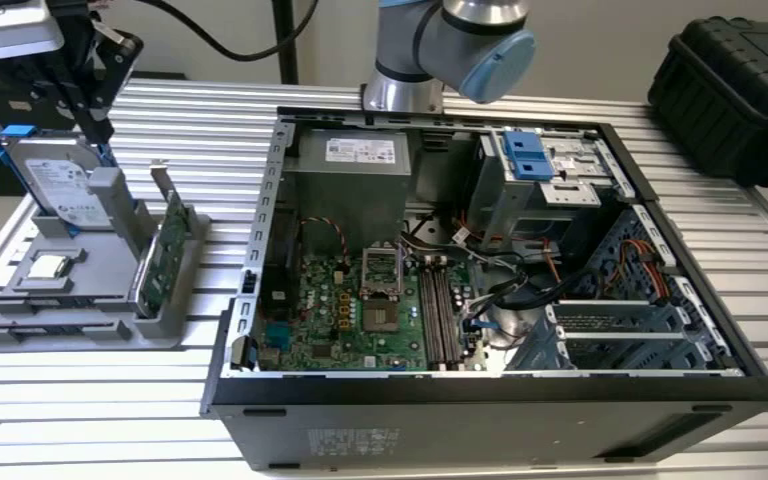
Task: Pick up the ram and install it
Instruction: 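Reach for the ram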
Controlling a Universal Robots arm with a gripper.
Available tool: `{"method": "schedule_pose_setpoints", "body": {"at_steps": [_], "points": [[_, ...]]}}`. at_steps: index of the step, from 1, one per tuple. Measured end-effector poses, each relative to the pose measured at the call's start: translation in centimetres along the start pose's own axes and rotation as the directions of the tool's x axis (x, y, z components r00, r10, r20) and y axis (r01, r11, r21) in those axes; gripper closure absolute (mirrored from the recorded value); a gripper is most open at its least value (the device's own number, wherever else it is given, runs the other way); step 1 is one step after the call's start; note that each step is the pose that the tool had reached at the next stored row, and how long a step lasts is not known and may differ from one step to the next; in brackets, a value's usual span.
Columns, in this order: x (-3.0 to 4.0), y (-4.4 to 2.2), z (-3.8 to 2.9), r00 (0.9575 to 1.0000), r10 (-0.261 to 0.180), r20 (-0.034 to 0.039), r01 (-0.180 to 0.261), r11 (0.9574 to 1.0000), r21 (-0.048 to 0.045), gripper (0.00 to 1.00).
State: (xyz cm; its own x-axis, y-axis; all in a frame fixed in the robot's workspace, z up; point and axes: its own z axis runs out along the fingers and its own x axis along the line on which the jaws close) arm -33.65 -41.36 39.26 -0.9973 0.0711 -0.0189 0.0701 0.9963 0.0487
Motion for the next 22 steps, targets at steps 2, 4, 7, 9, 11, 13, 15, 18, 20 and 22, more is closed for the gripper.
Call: {"method": "schedule_pose_setpoints", "body": {"at_steps": [2, 4, 7, 9, 11, 13, 15, 18, 20, 22], "points": [[0.34, -0.12, -0.01, 1.0000, -0.001, 0.0000, 0.001, 1.0000, -0.0001, 1.00], [0.69, -0.24, -0.02, 1.0000, -0.002, 0.0000, 0.002, 1.0000, -0.0001, 1.00], [1.25, -0.38, -0.04, 1.0000, -0.007, -0.0004, 0.007, 1.0000, -0.0002, 1.00], [1.64, -0.45, -0.05, 0.9999, -0.012, -0.0005, 0.012, 0.9999, -0.0003, 1.00], [2.02, -0.52, -0.06, 0.9998, -0.018, -0.0008, 0.018, 0.9998, -0.0004, 1.00], [2.39, -0.58, -0.07, 0.9997, -0.023, -0.0011, 0.023, 0.9997, -0.0005, 1.00], [2.70, -0.62, -0.08, 0.9997, -0.026, -0.0012, 0.026, 0.9997, -0.0006, 1.00], [3.15, -0.68, -0.09, 0.9995, -0.030, -0.0014, 0.030, 0.9995, -0.0007, 1.00], [3.45, -0.72, -0.10, 0.9995, -0.033, -0.0016, 0.033, 0.9995, -0.0007, 1.00], [3.75, -0.77, -0.11, 0.9994, -0.036, -0.0017, 0.036, 0.9994, -0.0008, 1.00]]}}
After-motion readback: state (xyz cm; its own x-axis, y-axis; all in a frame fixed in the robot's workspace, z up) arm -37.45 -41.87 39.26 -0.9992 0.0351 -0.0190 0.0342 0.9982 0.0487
